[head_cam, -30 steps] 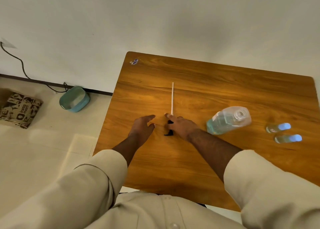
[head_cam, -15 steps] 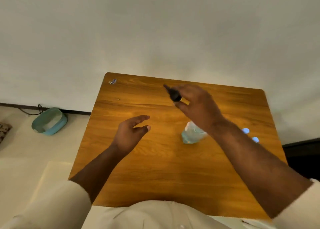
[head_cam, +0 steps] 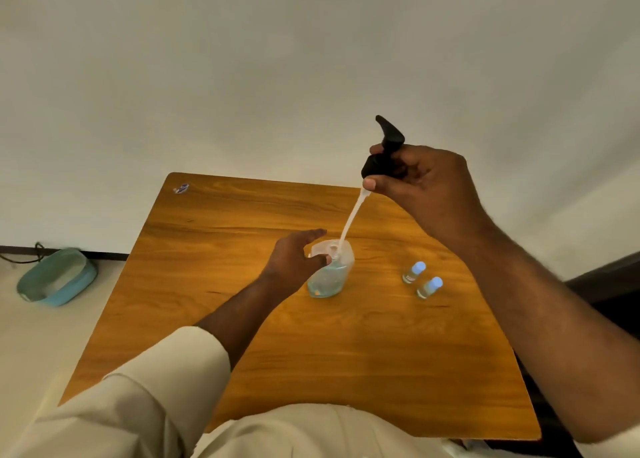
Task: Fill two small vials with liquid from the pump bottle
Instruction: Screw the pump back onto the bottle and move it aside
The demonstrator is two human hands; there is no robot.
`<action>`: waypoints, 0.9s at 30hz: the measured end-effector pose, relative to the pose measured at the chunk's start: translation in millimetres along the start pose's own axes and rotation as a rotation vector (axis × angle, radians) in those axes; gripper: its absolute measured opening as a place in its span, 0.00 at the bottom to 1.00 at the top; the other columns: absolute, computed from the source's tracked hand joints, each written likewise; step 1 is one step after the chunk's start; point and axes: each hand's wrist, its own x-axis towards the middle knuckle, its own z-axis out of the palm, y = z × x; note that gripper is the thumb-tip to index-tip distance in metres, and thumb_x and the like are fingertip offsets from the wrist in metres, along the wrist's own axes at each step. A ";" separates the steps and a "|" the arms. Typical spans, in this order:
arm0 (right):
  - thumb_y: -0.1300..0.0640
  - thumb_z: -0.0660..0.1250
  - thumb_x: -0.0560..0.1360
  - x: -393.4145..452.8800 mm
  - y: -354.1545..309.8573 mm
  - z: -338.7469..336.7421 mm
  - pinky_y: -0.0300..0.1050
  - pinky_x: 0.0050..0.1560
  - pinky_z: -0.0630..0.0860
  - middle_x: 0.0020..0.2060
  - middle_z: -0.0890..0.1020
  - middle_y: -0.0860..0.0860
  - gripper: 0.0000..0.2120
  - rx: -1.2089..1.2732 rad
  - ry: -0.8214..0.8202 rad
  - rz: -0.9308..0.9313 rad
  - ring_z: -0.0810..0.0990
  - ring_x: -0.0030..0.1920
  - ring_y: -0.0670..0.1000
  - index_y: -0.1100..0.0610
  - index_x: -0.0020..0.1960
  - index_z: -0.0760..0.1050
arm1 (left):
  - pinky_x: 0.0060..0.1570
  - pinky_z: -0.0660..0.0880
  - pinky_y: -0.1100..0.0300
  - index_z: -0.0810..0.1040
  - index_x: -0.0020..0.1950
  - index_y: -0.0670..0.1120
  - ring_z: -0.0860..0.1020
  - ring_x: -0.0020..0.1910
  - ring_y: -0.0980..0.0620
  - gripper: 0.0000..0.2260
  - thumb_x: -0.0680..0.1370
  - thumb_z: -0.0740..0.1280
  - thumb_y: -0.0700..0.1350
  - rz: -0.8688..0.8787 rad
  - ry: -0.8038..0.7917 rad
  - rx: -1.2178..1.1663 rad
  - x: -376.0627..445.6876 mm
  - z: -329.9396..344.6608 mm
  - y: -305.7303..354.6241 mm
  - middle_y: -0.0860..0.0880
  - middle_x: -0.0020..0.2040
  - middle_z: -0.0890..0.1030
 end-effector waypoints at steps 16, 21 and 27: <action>0.61 0.76 0.67 -11.3 93.5 72.3 0.42 0.53 0.79 0.51 0.82 0.48 0.16 0.165 -0.153 0.138 0.80 0.52 0.45 0.57 0.55 0.81 | 0.55 0.68 0.63 0.73 0.69 0.48 0.75 0.63 0.51 0.29 0.69 0.77 0.46 -0.073 -0.039 0.167 11.8 16.8 -27.0 0.47 0.67 0.77; 0.65 0.74 0.68 -11.0 117.2 94.8 0.37 0.51 0.76 0.51 0.83 0.47 0.18 0.229 -0.307 0.227 0.80 0.52 0.42 0.54 0.57 0.80 | 0.57 0.65 0.65 0.72 0.71 0.50 0.72 0.68 0.50 0.30 0.70 0.76 0.47 -0.089 -0.035 0.174 11.9 17.9 -30.3 0.49 0.69 0.75; 0.67 0.75 0.66 9.3 112.8 91.0 0.31 0.46 0.77 0.48 0.83 0.44 0.20 0.135 -0.482 0.161 0.81 0.49 0.41 0.50 0.55 0.80 | 0.58 0.67 0.62 0.71 0.71 0.51 0.71 0.69 0.50 0.30 0.71 0.75 0.49 -0.116 -0.068 0.143 15.2 18.1 -34.9 0.51 0.70 0.74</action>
